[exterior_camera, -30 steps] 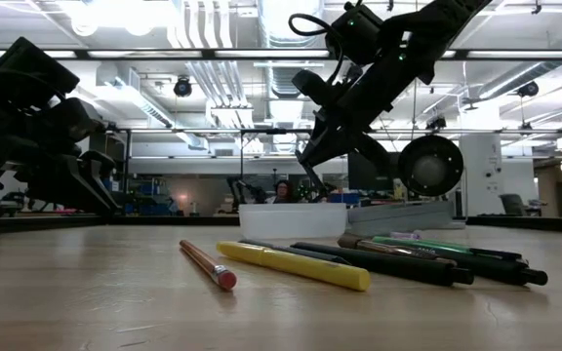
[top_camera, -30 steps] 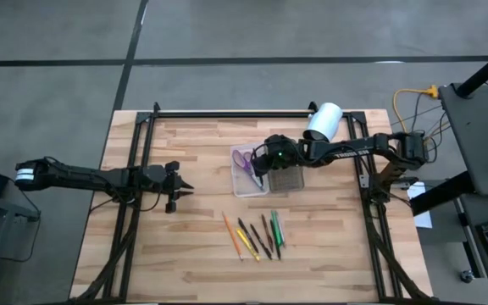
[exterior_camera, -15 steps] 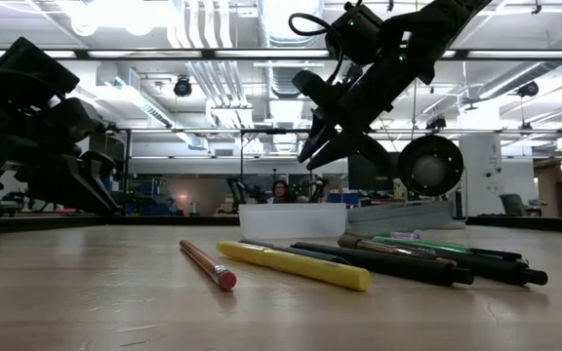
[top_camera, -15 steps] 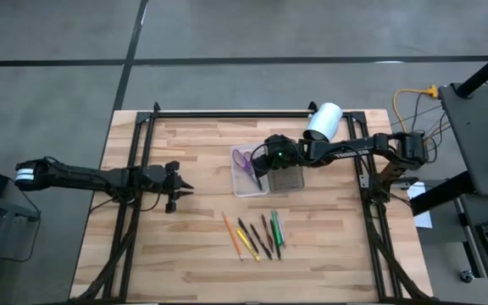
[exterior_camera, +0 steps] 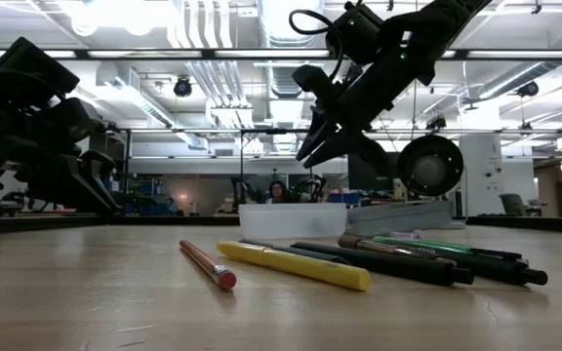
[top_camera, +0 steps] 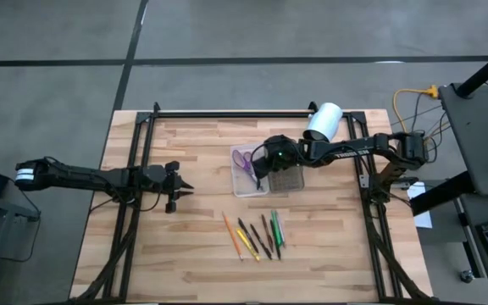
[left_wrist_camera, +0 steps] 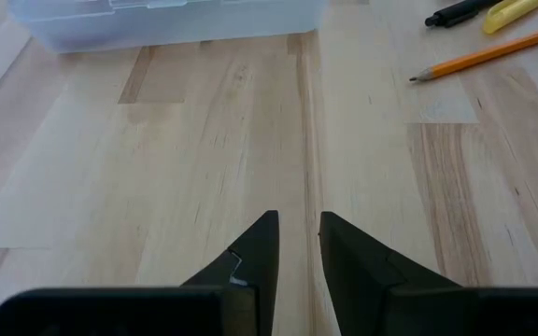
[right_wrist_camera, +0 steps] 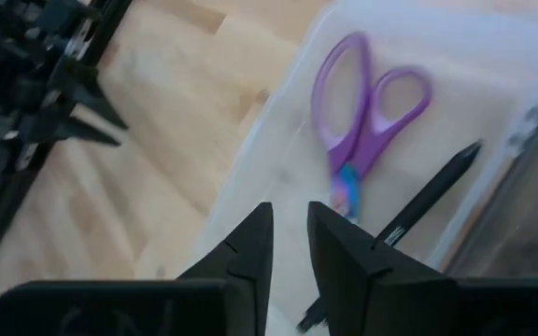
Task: Pick & place school supplies into a supply box
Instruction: Put the brown pen into the supply box
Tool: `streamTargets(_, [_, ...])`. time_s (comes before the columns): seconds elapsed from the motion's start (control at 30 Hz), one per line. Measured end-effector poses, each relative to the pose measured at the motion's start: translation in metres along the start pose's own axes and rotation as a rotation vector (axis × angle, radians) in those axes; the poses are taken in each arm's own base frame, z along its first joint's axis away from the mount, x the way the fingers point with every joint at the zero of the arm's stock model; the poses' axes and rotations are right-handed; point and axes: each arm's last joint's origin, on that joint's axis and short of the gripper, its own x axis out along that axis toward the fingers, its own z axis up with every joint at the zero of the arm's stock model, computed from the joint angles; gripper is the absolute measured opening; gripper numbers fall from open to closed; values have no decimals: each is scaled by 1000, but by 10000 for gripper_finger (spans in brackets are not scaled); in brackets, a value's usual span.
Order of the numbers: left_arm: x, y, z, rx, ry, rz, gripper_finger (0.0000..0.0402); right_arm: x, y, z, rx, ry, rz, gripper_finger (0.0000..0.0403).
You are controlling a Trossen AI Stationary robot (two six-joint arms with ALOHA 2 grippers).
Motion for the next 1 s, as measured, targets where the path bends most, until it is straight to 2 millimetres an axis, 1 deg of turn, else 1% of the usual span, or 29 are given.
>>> streamTargets(0.17, [0, 0, 0, 0, 0, 0, 66, -1, 5, 0, 22, 61, 64, 67])
streamTargets(0.3, [0, 0, 0, 0, 0, 0, 66, -2, 13, 0, 12, 67, 89, 72])
streamTargets(0.43, [0, 0, 0, 0, 0, 0, 67, -4, 25, -6, -10, 77, 120, 75])
streamTargets(0.73, [0, 0, 0, 0, 0, 0, 66, -10, 57, -30, -59, 127, 197, 65])
streamTargets(1.0, [0, 0, 0, 0, 0, 0, 66, -18, 82, -55, -84, 166, 250, 73])
